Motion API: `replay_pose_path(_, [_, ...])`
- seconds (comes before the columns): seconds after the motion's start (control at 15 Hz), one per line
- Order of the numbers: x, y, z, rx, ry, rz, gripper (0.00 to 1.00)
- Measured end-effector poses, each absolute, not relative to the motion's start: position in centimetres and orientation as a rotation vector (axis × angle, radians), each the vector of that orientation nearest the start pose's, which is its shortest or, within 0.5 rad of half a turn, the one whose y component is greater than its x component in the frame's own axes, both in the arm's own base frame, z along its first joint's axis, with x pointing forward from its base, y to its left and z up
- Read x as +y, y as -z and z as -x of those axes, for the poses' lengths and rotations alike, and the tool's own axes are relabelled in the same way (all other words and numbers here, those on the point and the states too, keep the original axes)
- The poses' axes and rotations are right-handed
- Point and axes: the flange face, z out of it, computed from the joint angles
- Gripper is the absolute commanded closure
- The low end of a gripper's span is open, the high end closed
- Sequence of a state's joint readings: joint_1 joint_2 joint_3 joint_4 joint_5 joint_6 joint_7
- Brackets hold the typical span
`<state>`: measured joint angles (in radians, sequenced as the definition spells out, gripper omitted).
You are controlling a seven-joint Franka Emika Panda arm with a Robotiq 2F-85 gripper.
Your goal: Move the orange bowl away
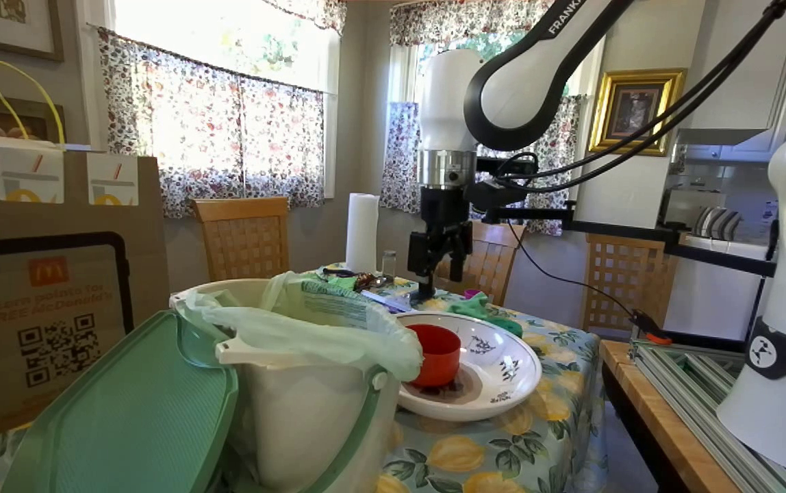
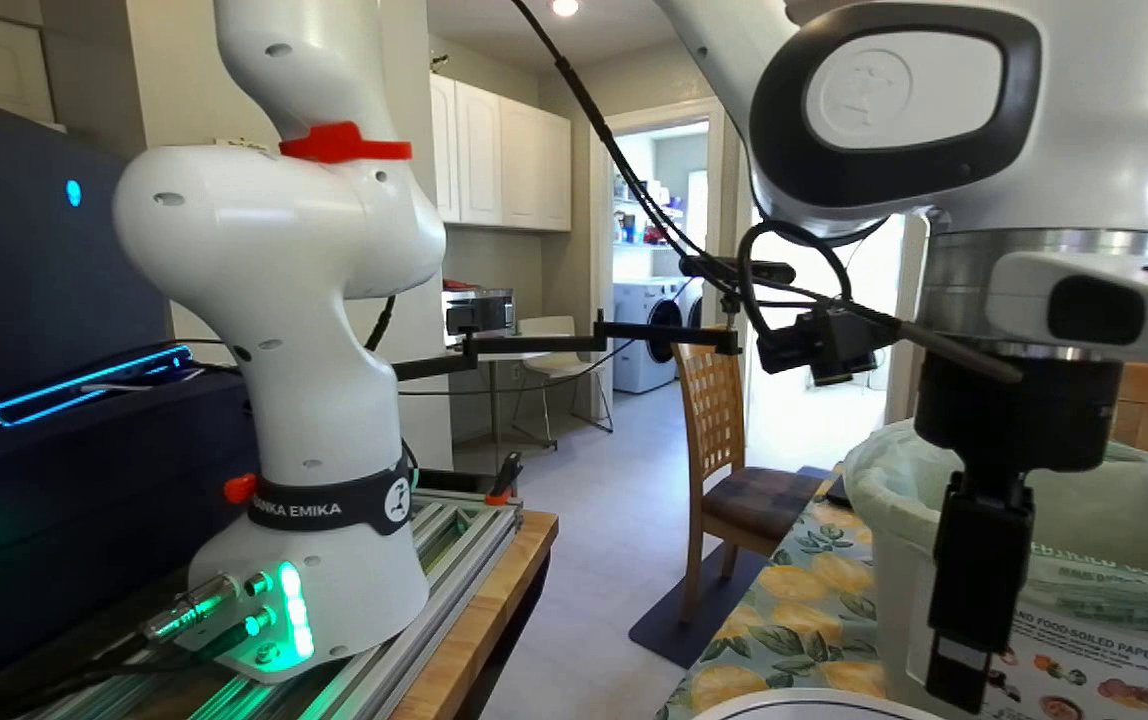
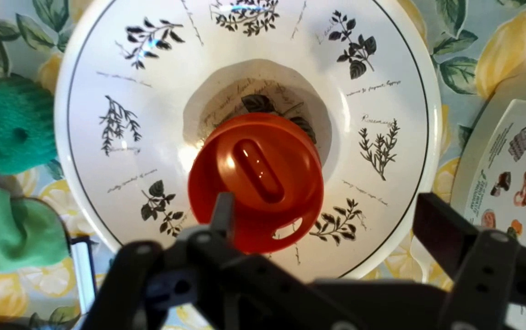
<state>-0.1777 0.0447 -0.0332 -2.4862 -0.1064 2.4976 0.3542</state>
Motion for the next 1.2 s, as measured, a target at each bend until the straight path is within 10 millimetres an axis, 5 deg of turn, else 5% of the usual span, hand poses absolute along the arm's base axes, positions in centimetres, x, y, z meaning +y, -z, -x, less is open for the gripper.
replay_pose_path(1.2, [-9.80, -26.46, -46.17, 0.766, -0.054, 3.117, 0.00])
